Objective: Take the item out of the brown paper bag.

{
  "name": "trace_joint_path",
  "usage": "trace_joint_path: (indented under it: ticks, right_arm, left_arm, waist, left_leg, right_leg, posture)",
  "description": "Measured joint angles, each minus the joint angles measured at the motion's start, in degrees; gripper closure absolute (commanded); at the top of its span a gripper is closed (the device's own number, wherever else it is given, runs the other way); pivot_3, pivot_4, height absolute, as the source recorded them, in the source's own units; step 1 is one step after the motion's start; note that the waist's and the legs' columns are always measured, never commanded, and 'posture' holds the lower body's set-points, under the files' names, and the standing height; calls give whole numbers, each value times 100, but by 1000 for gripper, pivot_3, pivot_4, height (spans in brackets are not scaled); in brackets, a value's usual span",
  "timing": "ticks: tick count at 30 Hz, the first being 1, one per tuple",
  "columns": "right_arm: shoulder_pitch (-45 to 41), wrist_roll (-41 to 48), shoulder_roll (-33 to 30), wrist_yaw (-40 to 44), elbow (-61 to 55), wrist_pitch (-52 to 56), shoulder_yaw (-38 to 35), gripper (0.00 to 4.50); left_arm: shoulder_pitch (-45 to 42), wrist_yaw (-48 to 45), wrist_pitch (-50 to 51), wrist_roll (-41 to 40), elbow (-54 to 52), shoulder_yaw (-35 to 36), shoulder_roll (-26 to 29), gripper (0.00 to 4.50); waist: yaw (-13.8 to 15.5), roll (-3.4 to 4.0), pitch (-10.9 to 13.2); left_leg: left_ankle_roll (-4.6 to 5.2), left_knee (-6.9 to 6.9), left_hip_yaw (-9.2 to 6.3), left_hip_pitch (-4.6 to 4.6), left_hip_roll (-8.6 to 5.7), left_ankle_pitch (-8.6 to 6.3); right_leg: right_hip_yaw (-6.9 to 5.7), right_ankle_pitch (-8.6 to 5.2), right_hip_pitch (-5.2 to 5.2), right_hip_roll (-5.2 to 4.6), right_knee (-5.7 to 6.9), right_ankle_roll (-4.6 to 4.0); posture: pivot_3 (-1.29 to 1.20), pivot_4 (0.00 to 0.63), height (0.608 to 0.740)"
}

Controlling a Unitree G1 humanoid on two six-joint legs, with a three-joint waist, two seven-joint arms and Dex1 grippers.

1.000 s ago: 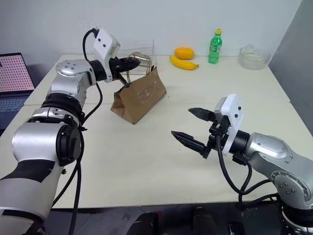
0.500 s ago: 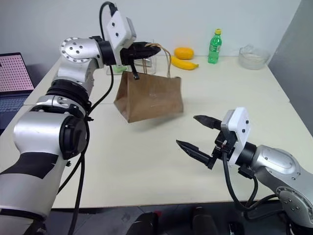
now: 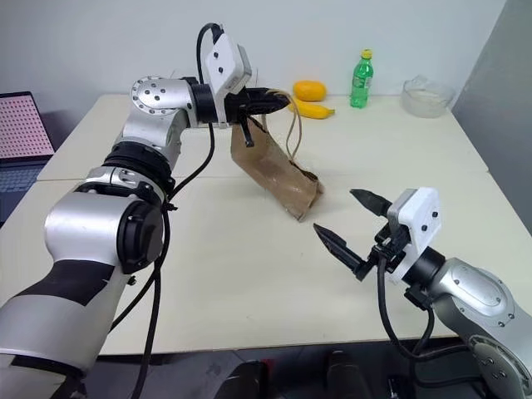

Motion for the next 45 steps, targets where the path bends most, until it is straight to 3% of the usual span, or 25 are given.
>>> trace_joint_path:
  ticks: [45]
  right_arm:
    - [-9, 18, -57, -73, -1, 2, 40, 0]
  left_arm:
    - [566, -588, 813, 1, -221, -19, 224, 4484]
  waist:
    - [-2, 0, 0]
  left_leg:
    - [1, 17, -3, 0, 0, -1]
  right_leg:
    - [0, 0, 4, 0, 9, -1]
  posture:
    - [0, 150, 740]
